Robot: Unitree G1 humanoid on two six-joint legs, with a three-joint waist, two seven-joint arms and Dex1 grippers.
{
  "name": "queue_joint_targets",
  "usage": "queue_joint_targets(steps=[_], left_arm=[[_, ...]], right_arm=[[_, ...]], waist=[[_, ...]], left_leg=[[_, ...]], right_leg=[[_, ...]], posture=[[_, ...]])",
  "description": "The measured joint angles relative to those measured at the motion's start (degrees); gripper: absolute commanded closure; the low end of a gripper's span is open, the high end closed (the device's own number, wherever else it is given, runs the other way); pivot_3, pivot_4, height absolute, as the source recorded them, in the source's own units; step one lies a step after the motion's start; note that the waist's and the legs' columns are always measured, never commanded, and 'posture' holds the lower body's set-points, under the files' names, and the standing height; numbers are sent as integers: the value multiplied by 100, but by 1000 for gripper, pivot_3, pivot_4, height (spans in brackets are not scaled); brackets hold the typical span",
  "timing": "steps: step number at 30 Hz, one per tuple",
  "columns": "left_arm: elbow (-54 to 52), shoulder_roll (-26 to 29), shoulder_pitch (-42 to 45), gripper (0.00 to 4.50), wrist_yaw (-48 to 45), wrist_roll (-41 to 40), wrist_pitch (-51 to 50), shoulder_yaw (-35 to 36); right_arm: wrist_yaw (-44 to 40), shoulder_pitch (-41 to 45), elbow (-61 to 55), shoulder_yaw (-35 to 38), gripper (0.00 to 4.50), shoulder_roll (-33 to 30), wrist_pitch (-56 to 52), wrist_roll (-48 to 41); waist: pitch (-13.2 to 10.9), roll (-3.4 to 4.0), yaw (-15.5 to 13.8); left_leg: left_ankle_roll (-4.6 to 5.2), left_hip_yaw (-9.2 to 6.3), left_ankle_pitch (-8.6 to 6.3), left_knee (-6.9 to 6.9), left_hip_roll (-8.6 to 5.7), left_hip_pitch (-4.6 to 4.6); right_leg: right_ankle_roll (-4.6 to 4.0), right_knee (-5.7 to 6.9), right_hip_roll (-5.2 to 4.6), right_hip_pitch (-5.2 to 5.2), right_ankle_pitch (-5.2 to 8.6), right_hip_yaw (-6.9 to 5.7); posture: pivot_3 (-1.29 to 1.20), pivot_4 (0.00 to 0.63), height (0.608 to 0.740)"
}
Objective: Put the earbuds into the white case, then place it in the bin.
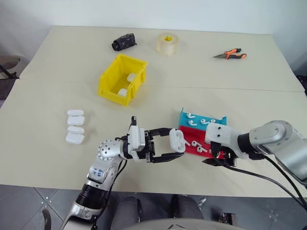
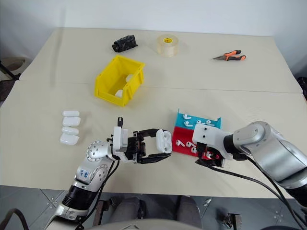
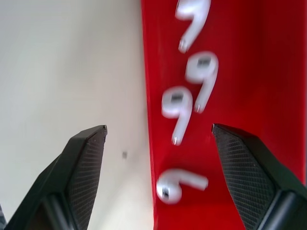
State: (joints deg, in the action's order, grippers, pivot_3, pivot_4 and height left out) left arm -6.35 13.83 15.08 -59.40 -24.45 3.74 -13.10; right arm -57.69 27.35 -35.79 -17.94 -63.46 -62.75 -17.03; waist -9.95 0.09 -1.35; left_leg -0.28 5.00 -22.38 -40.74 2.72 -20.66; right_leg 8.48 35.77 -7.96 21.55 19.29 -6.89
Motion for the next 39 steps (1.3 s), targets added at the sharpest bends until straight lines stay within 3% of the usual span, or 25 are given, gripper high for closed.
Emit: queue_joint_targets(steps=[9, 12, 15, 27, 32, 39], left_arm=[[-34, 38, -1, 1691, 7, 0, -6, 19], [-37, 54, -1, 1691, 12, 0, -8, 27], [-41, 57, -1, 1691, 34, 0, -9, 27], [-171, 59, -1, 1691, 116, 0, -39, 27], [-176, 59, -1, 1691, 129, 1, -60, 27], [-184, 62, -1, 1691, 135, 1, -68, 31]], right_arm=[[394, 202, 0, -428, 843, 171, -387, 16], [465, 283, 0, -440, 1392, 196, -407, 16], [524, 301, 0, -475, 2354, 260, -441, 14], [614, 379, -4, -626, 2354, 301, -459, 36], [587, 385, -2, -670, 3561, 300, -360, 56], [587, 385, 0, -683, 3561, 300, -334, 77]], waist=[[0, 0, 10], [0, 0, 5], [0, 0, 6], [0, 0, 13], [0, 0, 13], [0, 0, 11]], left_leg=[[0, -1, 0, 0, 0, -2], [0, -1, 0, 0, 0, -3], [0, -1, 0, 0, 0, -3], [0, -2, 0, 0, 0, -3], [0, -2, 0, 0, 0, -3], [0, -2, 0, 0, 0, -3]], right_leg=[[0, 0, 0, 2, 0, -2], [0, 0, 0, 2, 0, -2], [0, 0, 0, 2, 0, -3], [0, 0, 0, 2, 0, -3], [0, 0, 0, 2, 0, -3], [0, 0, 0, 2, 0, -3]], posture=[[0, 150, 740], [0, 150, 740], [0, 150, 740], [0, 150, 740], [0, 150, 740], [0, 150, 740]])
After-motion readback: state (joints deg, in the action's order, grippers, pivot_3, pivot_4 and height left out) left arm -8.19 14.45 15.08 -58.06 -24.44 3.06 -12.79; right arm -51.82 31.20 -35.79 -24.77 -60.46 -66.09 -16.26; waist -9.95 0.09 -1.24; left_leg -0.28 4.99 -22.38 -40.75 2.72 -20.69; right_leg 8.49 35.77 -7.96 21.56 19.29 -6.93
